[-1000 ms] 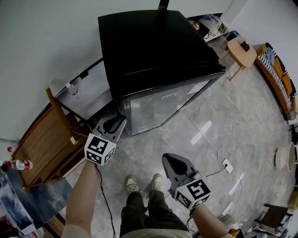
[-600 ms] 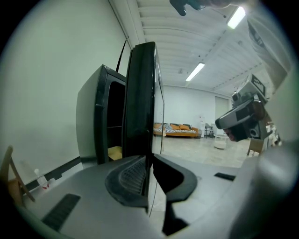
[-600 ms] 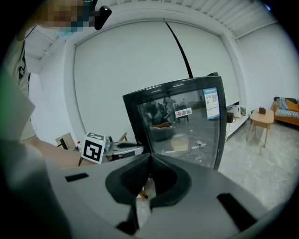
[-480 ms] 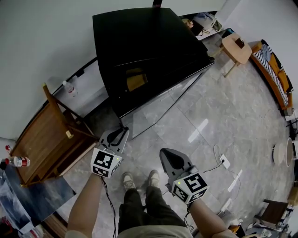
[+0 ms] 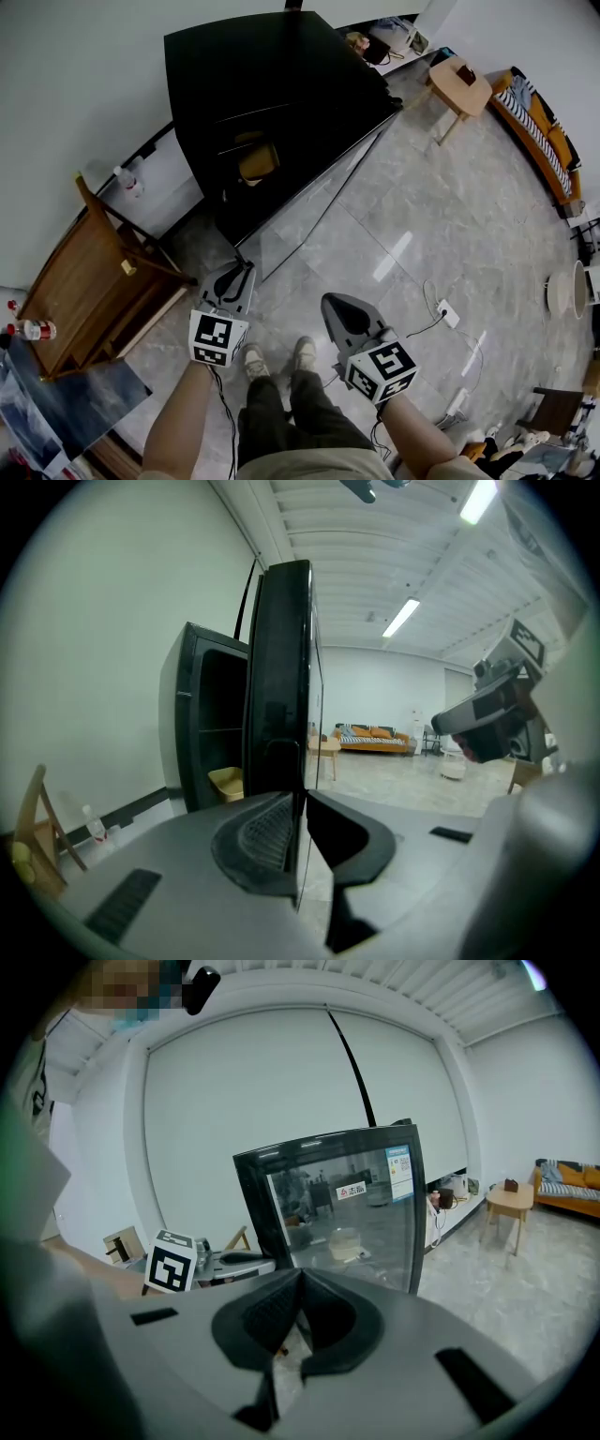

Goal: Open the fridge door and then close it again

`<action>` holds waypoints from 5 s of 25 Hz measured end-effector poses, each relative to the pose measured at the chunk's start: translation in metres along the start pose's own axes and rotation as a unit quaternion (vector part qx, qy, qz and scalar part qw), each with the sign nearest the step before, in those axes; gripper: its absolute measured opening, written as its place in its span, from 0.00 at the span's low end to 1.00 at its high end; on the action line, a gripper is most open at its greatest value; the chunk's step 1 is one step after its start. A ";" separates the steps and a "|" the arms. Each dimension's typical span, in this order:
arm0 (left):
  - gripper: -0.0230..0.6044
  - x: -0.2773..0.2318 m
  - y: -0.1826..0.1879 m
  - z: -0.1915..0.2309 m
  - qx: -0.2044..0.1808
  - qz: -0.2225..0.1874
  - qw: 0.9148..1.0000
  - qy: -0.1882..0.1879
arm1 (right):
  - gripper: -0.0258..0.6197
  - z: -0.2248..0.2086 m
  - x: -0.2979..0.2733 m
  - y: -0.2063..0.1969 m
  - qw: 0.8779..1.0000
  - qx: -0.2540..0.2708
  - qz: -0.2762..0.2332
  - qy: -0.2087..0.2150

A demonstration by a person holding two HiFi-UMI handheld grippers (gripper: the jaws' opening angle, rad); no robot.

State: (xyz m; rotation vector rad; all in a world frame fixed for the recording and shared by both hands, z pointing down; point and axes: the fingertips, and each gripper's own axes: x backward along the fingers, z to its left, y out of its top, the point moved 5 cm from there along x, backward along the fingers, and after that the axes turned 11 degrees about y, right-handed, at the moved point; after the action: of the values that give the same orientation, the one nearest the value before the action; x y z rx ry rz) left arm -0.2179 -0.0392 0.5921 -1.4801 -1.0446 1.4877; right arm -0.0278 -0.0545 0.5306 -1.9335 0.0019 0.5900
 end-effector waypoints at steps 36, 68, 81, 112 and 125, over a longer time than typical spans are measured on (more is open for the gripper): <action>0.35 0.029 -0.005 -0.184 0.026 0.008 1.000 0.012 | 0.03 -0.059 0.095 -0.069 0.990 -0.072 -0.006 -0.121; 0.45 -0.006 0.044 -0.336 0.011 -0.004 1.000 -0.010 | 0.03 -0.135 0.256 -0.123 0.957 -0.146 -0.060 -0.242; 0.36 -0.044 0.058 -0.358 -0.017 -0.012 0.998 -0.058 | 0.04 -0.149 0.264 -0.124 0.953 -0.154 -0.068 -0.252; 0.35 -0.156 0.098 -0.449 -0.075 -0.017 0.986 -0.151 | 0.04 -0.230 0.312 -0.088 0.932 -0.149 -0.119 -0.308; 0.27 -0.130 0.122 -0.435 -0.091 -0.023 0.983 -0.158 | 0.04 -0.212 0.313 -0.054 0.940 -0.123 -0.129 -0.290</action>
State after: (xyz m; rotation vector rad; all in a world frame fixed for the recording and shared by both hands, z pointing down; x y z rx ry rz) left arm 0.2229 -0.1918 0.5318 -1.3570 -1.4277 1.6664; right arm 0.3456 -0.1317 0.5174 -1.8839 -0.7196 0.9952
